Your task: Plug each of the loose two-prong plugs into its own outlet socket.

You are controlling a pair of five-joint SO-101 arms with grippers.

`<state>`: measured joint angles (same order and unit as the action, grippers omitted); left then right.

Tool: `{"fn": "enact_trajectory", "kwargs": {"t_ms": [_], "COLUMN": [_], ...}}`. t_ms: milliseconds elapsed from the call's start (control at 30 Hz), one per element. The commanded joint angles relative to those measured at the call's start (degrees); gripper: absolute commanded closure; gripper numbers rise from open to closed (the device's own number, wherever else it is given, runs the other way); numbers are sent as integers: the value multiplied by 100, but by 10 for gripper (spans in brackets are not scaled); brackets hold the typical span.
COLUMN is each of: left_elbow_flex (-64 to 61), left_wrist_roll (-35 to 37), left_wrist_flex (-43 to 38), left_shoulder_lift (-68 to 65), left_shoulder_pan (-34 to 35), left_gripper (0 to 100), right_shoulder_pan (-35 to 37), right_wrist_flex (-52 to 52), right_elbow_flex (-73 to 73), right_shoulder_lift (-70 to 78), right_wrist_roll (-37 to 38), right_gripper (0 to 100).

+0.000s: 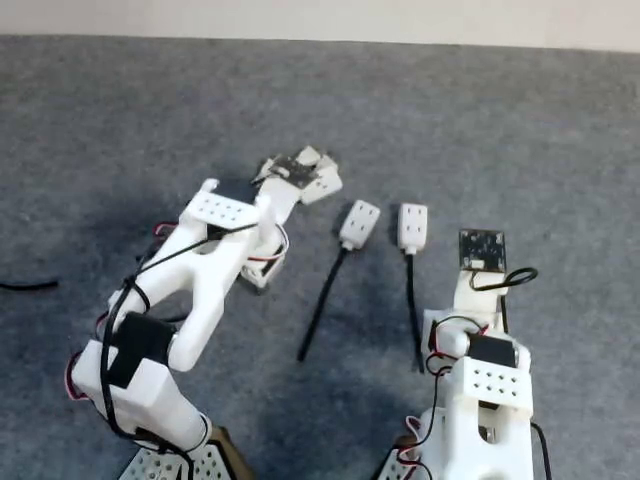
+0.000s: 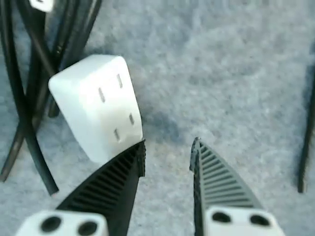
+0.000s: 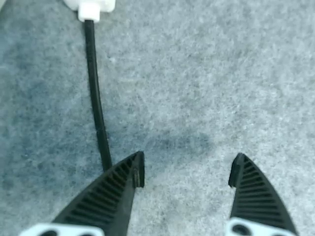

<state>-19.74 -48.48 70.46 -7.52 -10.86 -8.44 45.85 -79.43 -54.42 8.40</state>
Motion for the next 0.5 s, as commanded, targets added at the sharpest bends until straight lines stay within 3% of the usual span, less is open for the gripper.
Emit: {"fn": "enact_trajectory", "kwargs": {"t_ms": [0,200,467], "left_elbow_flex": [400,831,875], "left_wrist_roll": [-114,-114,-88], "left_wrist_flex": [431,668,316], "left_shoulder_lift": [295,857,-171], "left_shoulder_pan": [-171,-48,-31], "left_gripper": [832,832,832], "right_shoulder_pan": [57,57,57], "right_wrist_flex": [-101,-101,-101], "right_elbow_flex": [22,22,22], "right_shoulder_lift": [-110,-110,-101], "right_wrist_roll": [97,97,97], "right_gripper": [727,727,727]}}
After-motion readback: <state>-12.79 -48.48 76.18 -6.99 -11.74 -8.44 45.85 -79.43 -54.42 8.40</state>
